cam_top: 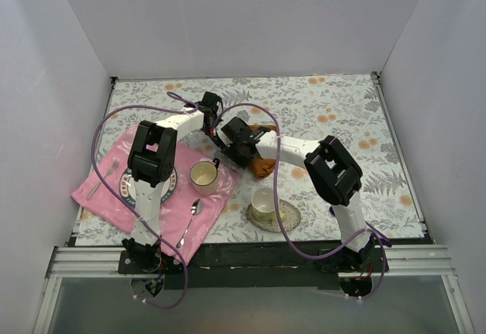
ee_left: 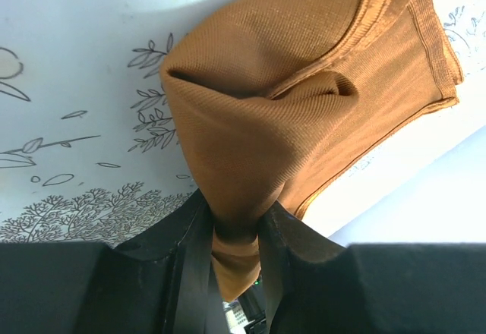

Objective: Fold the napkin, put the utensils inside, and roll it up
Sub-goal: Roll the napkin with the utensil

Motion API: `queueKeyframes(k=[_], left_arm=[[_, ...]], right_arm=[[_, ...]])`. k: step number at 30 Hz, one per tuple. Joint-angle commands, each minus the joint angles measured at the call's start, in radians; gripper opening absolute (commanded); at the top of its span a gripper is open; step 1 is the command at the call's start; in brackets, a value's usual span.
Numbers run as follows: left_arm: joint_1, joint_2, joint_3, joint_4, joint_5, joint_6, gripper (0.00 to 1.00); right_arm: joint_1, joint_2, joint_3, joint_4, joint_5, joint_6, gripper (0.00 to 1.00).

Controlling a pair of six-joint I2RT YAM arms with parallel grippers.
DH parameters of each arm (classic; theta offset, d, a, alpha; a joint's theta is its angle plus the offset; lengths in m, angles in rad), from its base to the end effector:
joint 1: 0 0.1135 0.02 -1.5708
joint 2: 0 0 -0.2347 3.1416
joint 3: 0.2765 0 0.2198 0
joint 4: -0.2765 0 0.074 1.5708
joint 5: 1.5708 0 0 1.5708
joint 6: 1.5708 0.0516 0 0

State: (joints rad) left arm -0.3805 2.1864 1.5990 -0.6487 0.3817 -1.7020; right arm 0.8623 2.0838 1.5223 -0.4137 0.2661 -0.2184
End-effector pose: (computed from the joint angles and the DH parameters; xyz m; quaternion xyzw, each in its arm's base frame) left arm 0.3687 -0.1682 0.1228 0.5692 -0.7838 0.2356 0.0788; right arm 0.2807 0.3067 0.1537 -0.4541 0.8326 -0.0283 0.3160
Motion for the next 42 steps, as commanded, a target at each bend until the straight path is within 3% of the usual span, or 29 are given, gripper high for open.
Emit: queueKeyframes(k=[1,4,8,11,15,23,28,33,36,37,40,42], left_arm=[[-0.003,0.015,-0.004,-0.028,-0.01,0.022,0.22],[0.005,0.003,-0.013,-0.023,-0.012,0.038,0.31],[0.011,-0.014,-0.01,-0.006,-0.01,0.067,0.43],[0.022,-0.043,-0.004,0.014,-0.012,0.073,0.56],[0.026,-0.105,-0.017,0.069,-0.006,0.053,0.61],[0.012,-0.082,-0.025,0.119,0.052,0.025,0.66],[-0.015,-0.056,-0.033,0.113,0.042,0.028,0.67],[-0.038,-0.005,-0.002,0.087,-0.009,0.027,0.63],[-0.044,0.036,0.028,0.022,-0.082,0.042,0.54],[-0.043,0.045,0.05,-0.012,-0.107,0.05,0.46],[-0.043,0.07,0.067,-0.045,-0.151,0.071,0.35],[-0.043,0.082,0.07,-0.051,-0.152,0.082,0.28]], right_arm=[[-0.002,0.047,0.006,0.032,0.053,-0.007,0.49],[-0.026,0.032,-0.008,0.041,0.007,0.017,0.29],[-0.078,0.022,-0.005,0.027,-0.109,0.051,0.2],[-0.132,0.035,0.022,-0.014,-0.33,0.083,0.15],[-0.219,0.041,0.027,-0.027,-0.537,0.135,0.14],[-0.342,0.102,0.013,0.01,-0.973,0.296,0.13],[-0.41,0.166,-0.001,0.075,-1.129,0.395,0.14],[-0.451,0.205,-0.045,0.177,-1.268,0.468,0.14],[-0.476,0.211,-0.07,0.24,-1.301,0.499,0.15],[-0.482,0.216,-0.071,0.245,-1.305,0.498,0.15],[-0.493,0.231,-0.03,0.195,-1.305,0.447,0.17],[-0.493,0.251,0.021,0.061,-1.259,0.352,0.2]])
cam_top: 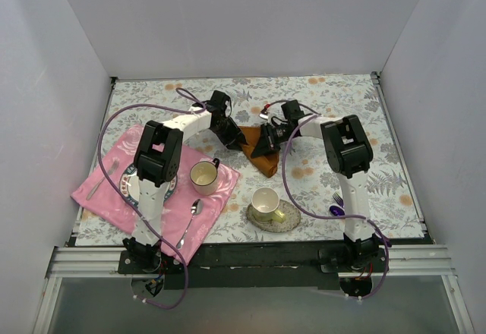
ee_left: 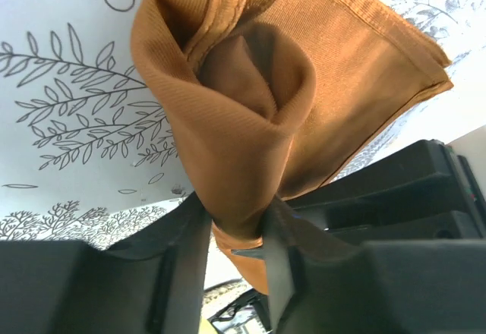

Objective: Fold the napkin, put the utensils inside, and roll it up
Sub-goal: Roll the napkin with the utensil

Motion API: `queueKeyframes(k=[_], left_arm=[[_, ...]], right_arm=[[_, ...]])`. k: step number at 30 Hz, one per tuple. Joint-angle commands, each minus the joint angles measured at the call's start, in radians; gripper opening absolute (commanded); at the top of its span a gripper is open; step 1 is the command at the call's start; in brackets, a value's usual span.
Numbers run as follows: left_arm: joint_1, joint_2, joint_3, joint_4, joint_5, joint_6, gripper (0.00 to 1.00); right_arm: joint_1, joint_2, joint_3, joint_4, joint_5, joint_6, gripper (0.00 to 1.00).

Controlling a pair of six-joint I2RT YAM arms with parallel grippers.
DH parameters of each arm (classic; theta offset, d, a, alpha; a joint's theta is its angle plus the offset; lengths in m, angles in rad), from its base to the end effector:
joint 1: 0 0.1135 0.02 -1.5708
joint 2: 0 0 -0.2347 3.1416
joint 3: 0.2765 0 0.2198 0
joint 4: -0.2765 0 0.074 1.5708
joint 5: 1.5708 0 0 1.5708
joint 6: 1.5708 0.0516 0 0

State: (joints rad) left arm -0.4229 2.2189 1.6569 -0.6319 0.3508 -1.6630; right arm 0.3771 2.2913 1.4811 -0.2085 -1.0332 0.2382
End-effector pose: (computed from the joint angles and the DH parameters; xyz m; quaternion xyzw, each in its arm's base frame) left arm 0.3736 -0.1876 0.1248 0.5354 -0.8062 0.2457 0.0552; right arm 0.3711 0.1947 0.0926 -0.1923 0.8252 0.5247 0.0820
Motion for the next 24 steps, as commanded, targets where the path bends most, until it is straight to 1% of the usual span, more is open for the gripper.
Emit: queueKeyframes(k=[1,2,3,5,6,8,9,10,12,14,15,16,17,18,20,22,24], left_arm=[[-0.001,0.054,0.015,-0.075,-0.115,0.045,0.26],[-0.001,0.055,0.012,-0.075,-0.108,0.042,0.24],[-0.001,0.051,0.007,-0.074,-0.102,0.037,0.23],[-0.001,0.044,-0.011,-0.058,-0.087,0.029,0.22],[-0.001,0.036,-0.016,-0.055,-0.081,0.025,0.22],[-0.001,0.036,-0.023,-0.049,-0.053,0.013,0.21],[-0.001,0.032,-0.025,-0.049,-0.046,0.008,0.2],[-0.001,0.03,-0.028,-0.048,-0.041,0.003,0.2],[-0.001,0.025,-0.034,-0.045,-0.032,0.003,0.2],[-0.002,0.025,-0.036,-0.048,-0.024,-0.001,0.2],[-0.001,0.025,-0.037,-0.049,-0.024,-0.001,0.19],[-0.001,0.022,-0.039,-0.049,-0.021,0.0,0.19],[-0.001,0.021,-0.042,-0.049,-0.016,-0.003,0.19],[0.001,0.021,-0.046,-0.046,-0.012,-0.004,0.19],[-0.001,0.021,-0.048,-0.045,-0.007,-0.007,0.19],[0.001,0.021,-0.049,-0.042,0.002,-0.012,0.19],[0.001,0.018,-0.052,-0.037,0.01,-0.02,0.19]], right_arm=[[-0.006,0.048,0.108,-0.184,0.086,-0.135,0.21],[-0.006,0.046,0.119,-0.243,0.111,-0.158,0.23],[-0.006,0.033,0.126,-0.259,0.134,-0.19,0.28],[0.0,0.007,0.13,-0.281,0.2,-0.209,0.33],[0.003,-0.021,0.13,-0.304,0.228,-0.224,0.38],[0.023,-0.052,0.14,-0.331,0.322,-0.235,0.43],[0.031,-0.081,0.145,-0.356,0.353,-0.264,0.47],[0.042,-0.095,0.146,-0.362,0.386,-0.27,0.48],[0.077,-0.14,0.146,-0.373,0.493,-0.277,0.55],[0.115,-0.17,0.145,-0.379,0.608,-0.284,0.59],[0.131,-0.197,0.14,-0.381,0.657,-0.289,0.64],[0.146,-0.214,0.134,-0.368,0.745,-0.301,0.66],[0.178,-0.23,0.127,-0.358,0.796,-0.307,0.7],[0.196,-0.26,0.107,-0.344,0.843,-0.316,0.76],[0.242,-0.282,0.099,-0.325,0.938,-0.352,0.79],[0.281,-0.289,0.084,-0.307,0.975,-0.376,0.82],[0.302,-0.285,0.084,-0.295,0.995,-0.398,0.84]])
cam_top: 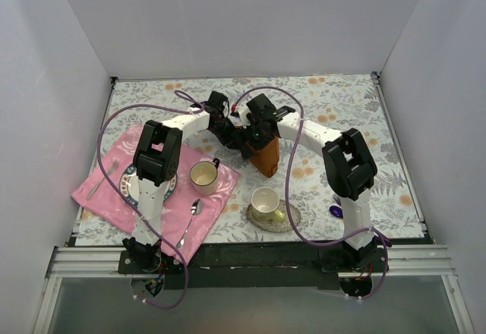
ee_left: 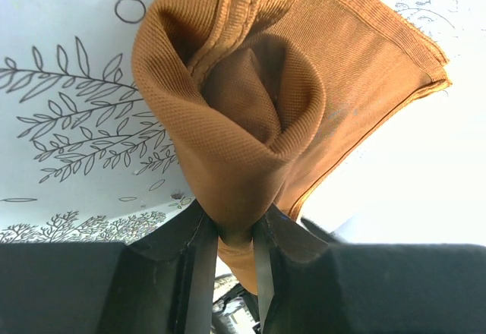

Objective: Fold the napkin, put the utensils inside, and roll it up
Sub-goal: Roll the napkin with the utensil

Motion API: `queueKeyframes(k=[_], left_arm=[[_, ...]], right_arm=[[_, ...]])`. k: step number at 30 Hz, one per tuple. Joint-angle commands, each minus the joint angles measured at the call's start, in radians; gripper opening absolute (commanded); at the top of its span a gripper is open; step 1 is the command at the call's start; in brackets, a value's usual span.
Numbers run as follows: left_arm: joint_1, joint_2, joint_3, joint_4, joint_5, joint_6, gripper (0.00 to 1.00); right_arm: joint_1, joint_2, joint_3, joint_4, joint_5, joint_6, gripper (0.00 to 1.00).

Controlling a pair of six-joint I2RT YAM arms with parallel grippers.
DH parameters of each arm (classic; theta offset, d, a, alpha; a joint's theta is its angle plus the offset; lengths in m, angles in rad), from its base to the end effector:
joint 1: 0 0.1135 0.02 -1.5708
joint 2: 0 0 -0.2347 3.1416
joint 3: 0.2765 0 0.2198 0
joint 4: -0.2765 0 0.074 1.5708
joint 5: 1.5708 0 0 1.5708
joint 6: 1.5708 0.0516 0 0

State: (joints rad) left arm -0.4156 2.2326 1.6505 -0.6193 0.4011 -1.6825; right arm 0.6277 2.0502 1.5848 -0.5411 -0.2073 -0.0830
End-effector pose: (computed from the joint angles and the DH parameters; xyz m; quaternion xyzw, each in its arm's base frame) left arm 0.3740 -0.1871 0.1192 0.5407 -0.7981 0.2536 0.0801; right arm 0.3262 0.2498 0.1753 -0.3594 0.8856 0.1702 0.2400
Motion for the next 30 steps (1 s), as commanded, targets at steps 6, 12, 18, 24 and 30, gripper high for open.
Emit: queueKeyframes(k=[6,12,18,24,30], left_arm=[[-0.003,0.013,-0.043,-0.046,-0.022,-0.011,0.18],[0.0,0.016,-0.044,-0.042,-0.002,-0.016,0.18],[0.008,0.016,-0.046,-0.043,0.012,-0.017,0.18],[0.011,0.009,-0.049,-0.034,0.022,-0.002,0.21],[0.029,-0.027,-0.02,-0.037,0.012,0.049,0.49]], right_arm=[[0.115,-0.016,-0.034,0.087,0.256,-0.118,0.82],[0.17,0.027,-0.048,0.133,0.384,-0.129,0.78],[0.188,0.064,-0.065,0.164,0.479,-0.136,0.69],[0.187,0.057,-0.091,0.176,0.491,-0.132,0.43],[0.149,0.051,-0.075,0.147,0.346,-0.071,0.25]])
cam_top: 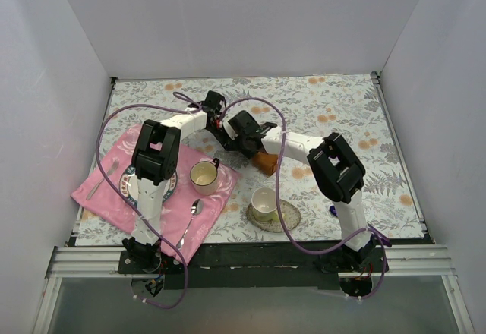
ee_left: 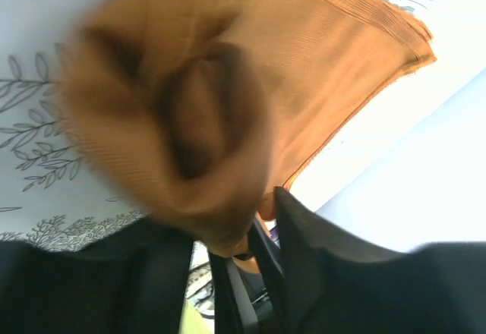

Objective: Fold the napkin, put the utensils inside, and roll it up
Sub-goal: Roll the napkin with the utensil

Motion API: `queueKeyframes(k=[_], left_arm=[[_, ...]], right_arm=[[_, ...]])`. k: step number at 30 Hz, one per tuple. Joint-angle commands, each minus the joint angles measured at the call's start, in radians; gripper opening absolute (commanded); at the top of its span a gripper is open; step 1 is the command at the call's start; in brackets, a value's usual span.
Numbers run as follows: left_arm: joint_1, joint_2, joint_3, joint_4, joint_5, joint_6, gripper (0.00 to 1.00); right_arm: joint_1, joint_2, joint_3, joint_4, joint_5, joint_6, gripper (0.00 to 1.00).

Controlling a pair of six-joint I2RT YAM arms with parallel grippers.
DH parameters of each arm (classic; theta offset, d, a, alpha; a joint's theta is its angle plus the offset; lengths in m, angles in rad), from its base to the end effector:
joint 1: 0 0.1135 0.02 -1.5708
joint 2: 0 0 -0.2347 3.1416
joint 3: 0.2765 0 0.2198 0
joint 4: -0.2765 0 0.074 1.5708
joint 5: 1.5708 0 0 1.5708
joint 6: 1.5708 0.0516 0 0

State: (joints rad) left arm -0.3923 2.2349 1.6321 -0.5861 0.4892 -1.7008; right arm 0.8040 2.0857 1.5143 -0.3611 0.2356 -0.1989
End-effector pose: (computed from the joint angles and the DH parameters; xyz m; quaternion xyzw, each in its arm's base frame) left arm 0.3764 -0.1820 0.1169 0.5432 -0.7839 0.2784 0.1137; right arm 0.3000 0.2940 0.1542 -0.4209 0.8446 -0.0137 0.3307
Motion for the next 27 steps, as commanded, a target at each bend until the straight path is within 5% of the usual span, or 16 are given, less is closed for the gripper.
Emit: queueKeyframes(k=[1,14,27], left_arm=[[0.009,-0.037,-0.002,-0.066,-0.081,0.073,0.51],[0.059,-0.133,-0.04,0.002,-0.055,0.081,0.64],[-0.022,-0.058,0.011,-0.027,-0.098,0.112,0.69]], right_arm=[[-0.044,0.014,-0.005,-0.036,-0.148,0.056,0.24],[-0.209,0.036,-0.012,-0.035,-0.605,0.177,0.2],[-0.376,0.189,0.029,0.01,-1.116,0.324,0.18]])
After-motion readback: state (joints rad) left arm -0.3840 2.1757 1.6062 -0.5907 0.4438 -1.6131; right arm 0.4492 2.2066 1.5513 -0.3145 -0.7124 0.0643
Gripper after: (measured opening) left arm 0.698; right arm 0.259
